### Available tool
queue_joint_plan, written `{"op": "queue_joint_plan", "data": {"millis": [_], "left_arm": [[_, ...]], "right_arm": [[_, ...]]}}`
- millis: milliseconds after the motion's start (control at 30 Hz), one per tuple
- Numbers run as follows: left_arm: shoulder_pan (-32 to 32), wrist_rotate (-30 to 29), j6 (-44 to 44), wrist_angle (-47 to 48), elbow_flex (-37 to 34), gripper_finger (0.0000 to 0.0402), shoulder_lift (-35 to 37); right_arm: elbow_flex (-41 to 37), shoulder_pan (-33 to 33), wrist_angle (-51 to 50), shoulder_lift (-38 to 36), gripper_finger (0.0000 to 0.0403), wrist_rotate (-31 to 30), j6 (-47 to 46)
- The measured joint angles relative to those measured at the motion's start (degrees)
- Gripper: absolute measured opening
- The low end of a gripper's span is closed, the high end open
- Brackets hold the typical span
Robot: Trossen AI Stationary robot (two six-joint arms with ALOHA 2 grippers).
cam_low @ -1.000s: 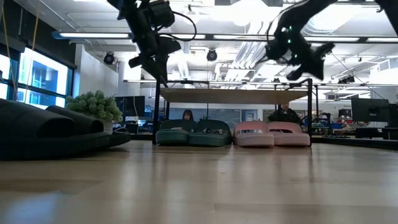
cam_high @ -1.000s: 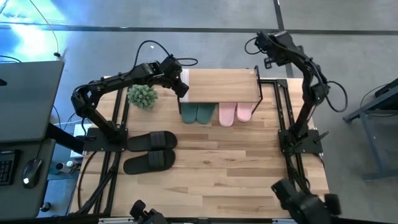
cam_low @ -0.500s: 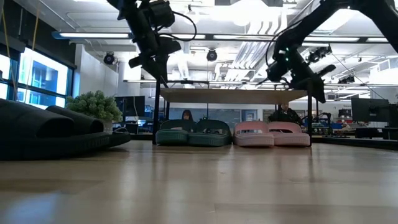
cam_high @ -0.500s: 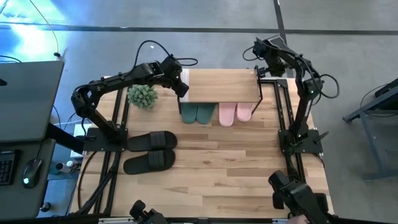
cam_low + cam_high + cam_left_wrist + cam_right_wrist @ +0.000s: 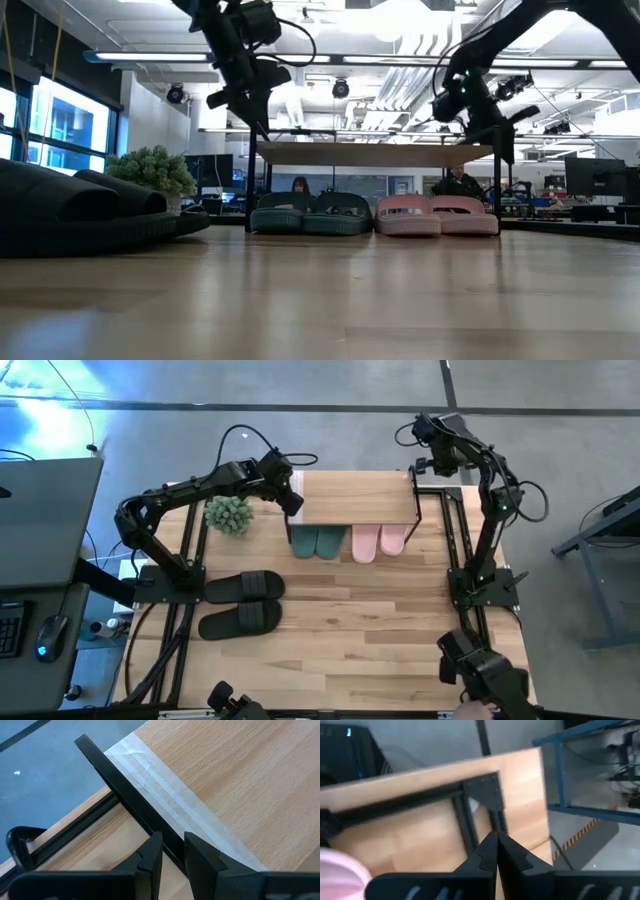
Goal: Pick and place slides into the shelf
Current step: Adjust the slides under the shelf
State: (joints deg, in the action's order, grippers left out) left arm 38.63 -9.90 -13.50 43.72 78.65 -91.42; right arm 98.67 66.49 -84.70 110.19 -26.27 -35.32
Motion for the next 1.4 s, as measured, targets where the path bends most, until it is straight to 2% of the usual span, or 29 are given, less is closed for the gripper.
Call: {"op": "queue_joint_plan", "data": {"millis": [100, 200, 333, 433, 667, 833, 900, 1067, 1233, 1400], "left_arm": [[0.0, 0.0, 0.0, 0.0, 0.0, 0.0067, 0.0], [0.0, 0.0, 0.0, 0.1, 0.0, 0.0067, 0.0], [0.0, -0.3, 0.0, 1.4, 0.1, 0.0067, 0.0], [0.0, -1.8, 0.0, 2.7, 0.2, 0.0067, 0.1], [0.0, -2.7, -0.4, 4.0, 0.2, 0.0067, 0.2], [0.0, -2.8, -0.5, 4.3, 0.2, 0.0067, 0.2], [0.0, -2.8, -0.7, 4.2, 0.2, 0.0067, 0.2], [0.0, -2.8, -0.9, 4.2, 0.2, 0.0067, 0.1], [0.0, -2.8, -1.1, 4.3, 0.1, 0.0067, 0.1], [0.0, -2.8, -1.3, 4.3, 0.1, 0.0067, 0.1]], "right_arm": [[0.1, 0.2, -0.5, -1.3, 0.0, -2.7, -1.8], [0.1, 0.5, 0.5, -3.1, 0.0, -2.1, -1.1], [0.1, -0.8, 4.9, -5.9, 0.0, 5.6, 4.2], [0.1, -2.3, 3.9, -7.2, 0.0, 10.4, 4.0], [0.0, -4.9, 1.1, -7.6, 0.0, 10.5, 4.3], [-0.1, -6.9, 1.6, -7.6, 0.0, 13.1, 5.7], [0.7, -8.0, 1.1, -7.5, 0.0, 12.8, 6.1], [6.8, -10.4, -2.2, -7.6, 0.0, 6.4, 5.8], [15.0, -13.8, -5.3, -7.7, 0.0, 5.9, 7.4], [16.3, -22.0, -5.2, -12.2, 0.0, 5.9, 14.0]]}}
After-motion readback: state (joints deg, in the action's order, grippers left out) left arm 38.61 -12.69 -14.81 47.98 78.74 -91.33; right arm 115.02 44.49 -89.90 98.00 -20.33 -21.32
